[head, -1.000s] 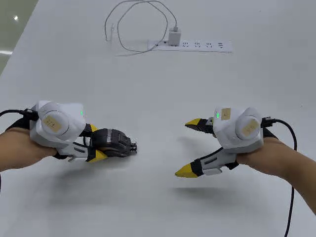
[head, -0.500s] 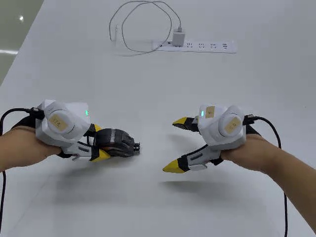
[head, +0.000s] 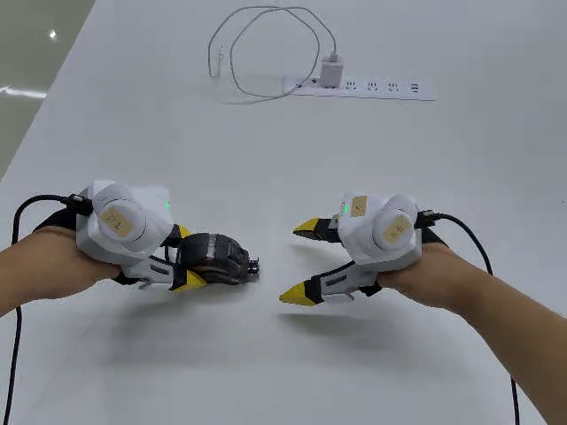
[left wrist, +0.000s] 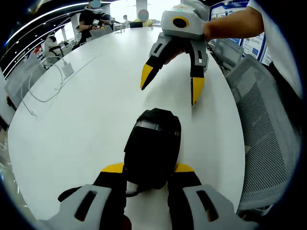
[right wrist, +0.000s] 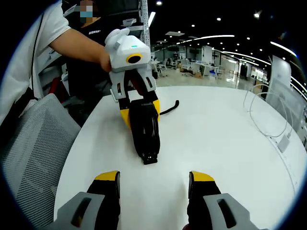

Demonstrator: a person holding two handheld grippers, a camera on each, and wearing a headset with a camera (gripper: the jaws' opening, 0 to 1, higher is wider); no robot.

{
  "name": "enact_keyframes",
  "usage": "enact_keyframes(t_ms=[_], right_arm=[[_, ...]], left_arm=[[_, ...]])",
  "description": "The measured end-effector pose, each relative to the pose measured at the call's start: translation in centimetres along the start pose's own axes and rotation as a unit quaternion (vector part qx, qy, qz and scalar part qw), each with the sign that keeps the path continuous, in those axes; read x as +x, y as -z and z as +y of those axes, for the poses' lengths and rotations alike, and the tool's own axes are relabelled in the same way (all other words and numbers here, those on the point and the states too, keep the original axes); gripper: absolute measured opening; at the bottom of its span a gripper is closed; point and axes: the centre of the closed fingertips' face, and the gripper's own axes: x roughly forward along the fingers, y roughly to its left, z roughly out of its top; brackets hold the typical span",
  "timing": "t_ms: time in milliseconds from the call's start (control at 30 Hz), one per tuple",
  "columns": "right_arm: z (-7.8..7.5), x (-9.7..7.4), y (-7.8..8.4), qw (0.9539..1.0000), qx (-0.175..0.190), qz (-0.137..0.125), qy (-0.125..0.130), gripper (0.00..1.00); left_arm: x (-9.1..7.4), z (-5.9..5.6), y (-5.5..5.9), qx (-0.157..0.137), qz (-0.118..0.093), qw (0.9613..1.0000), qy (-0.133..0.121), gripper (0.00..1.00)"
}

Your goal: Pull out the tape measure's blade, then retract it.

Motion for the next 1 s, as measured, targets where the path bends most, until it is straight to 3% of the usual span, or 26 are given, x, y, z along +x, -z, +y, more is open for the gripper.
enact_keyframes(t_ms=[1000], right_arm=[[0.3, 3.6, -0.9, 0.9994, -0.023, -0.011, -0.024, 0.3]], left_arm=[[-0.1, 0.1, 0.0, -0.003, 0.002, 1.0, -0.001, 0.28]])
